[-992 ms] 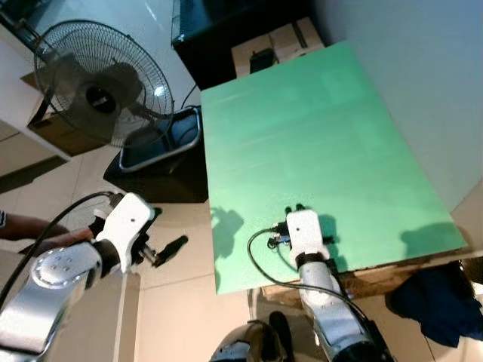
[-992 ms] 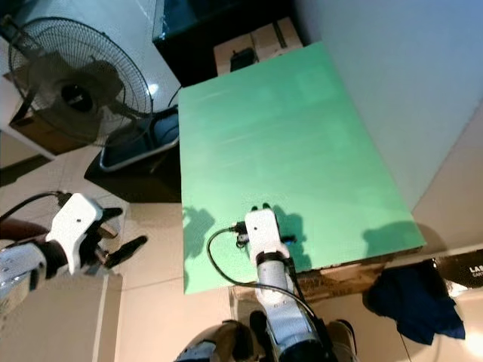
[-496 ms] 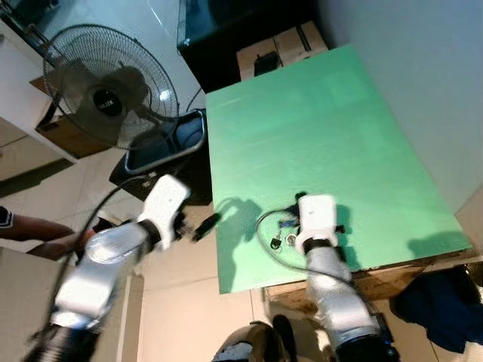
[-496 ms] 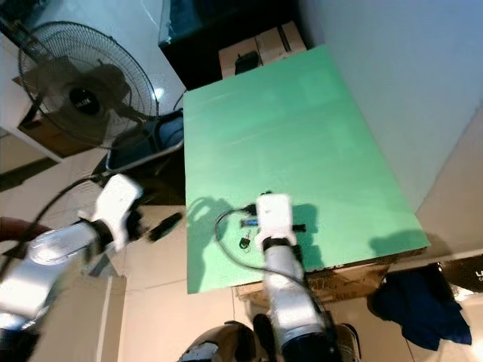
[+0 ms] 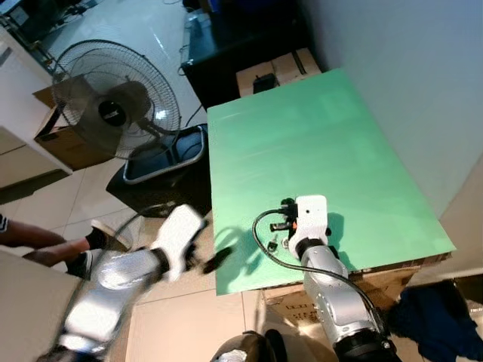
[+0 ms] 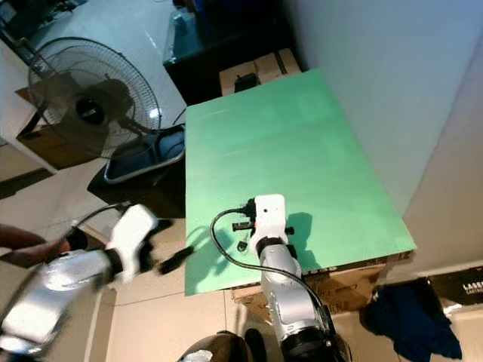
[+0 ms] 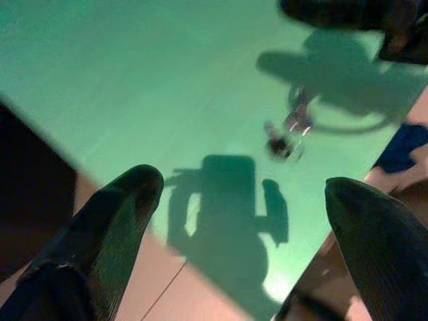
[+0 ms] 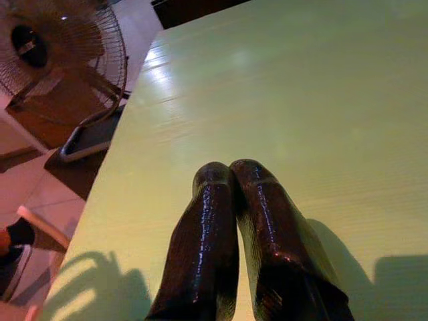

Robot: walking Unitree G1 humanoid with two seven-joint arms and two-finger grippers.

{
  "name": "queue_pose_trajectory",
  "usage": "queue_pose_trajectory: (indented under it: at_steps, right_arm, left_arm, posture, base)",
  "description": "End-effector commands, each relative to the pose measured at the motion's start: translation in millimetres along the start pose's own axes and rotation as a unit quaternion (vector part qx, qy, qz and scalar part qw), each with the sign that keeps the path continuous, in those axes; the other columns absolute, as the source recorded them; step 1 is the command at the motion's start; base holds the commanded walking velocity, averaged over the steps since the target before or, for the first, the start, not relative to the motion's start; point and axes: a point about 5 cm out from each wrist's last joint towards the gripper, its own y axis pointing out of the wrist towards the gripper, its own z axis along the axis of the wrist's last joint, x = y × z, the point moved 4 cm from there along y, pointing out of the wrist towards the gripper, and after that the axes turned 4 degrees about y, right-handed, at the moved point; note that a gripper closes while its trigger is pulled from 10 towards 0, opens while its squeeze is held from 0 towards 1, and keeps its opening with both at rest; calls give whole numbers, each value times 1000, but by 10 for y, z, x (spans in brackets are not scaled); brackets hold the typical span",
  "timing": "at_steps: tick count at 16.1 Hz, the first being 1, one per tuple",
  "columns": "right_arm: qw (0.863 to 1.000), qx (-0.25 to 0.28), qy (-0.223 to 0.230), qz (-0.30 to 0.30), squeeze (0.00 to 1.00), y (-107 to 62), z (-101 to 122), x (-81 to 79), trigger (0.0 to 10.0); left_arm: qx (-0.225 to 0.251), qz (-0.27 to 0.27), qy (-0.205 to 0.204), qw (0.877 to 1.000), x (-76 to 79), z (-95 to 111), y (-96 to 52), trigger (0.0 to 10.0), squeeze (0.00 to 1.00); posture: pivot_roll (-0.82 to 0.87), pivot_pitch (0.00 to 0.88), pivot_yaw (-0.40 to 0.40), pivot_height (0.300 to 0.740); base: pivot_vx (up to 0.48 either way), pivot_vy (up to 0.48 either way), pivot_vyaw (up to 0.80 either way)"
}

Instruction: Hang keys on a hook

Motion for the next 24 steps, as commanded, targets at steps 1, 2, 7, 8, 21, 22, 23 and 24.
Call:
queue_pose_trajectory:
  at_steps: [1,2,7,8,21,22,23,24]
  right_arm:
    - [999,-14,22,34,0,6,-57,-280,10000]
    - [999,-18,18,35,0,6,-79,-276,10000]
    - [997,-45,35,47,0,18,-257,-321,10000]
    - [997,-48,35,50,0,20,-275,-342,10000]
    - [995,-66,-60,36,1000,-45,-547,-374,10000]
    - [995,-75,-54,28,1000,-52,-588,-353,10000]
    - [995,-88,-45,18,1000,-60,-644,-329,10000]
    - [994,-105,-37,6,1000,-68,-715,-301,10000]
  left_arm:
    - [-8,12,8,1000,-97,-33,-118,10000,0]
    - [-11,16,11,1000,-120,-43,-137,10000,0]
    - [-6,32,8,999,-173,40,-283,10000,0]
    - [-7,33,9,999,-183,51,-319,10000,0]
    - [-55,27,2,998,-183,-8,-700,10000,0]
    - [-56,26,2,998,-185,1,-706,10000,0]
    - [-57,24,3,998,-183,4,-713,10000,0]
    - [-59,23,4,998,-182,8,-727,10000,0]
  posture:
    - [-62,106,325,740]
    - [-60,107,325,740]
    - [0,134,351,740]
    - [0,134,351,740]
    - [37,212,400,740]
    - [41,215,400,740]
    - [42,215,400,740]
    - [46,219,400,740]
  base:
    - [0,0,0]
    - [0,0,0]
    - [0,0,0]
    - [0,0,0]
    - [0,0,0]
    - [0,0,0]
    - [0,0,0]
    - [0,0,0]
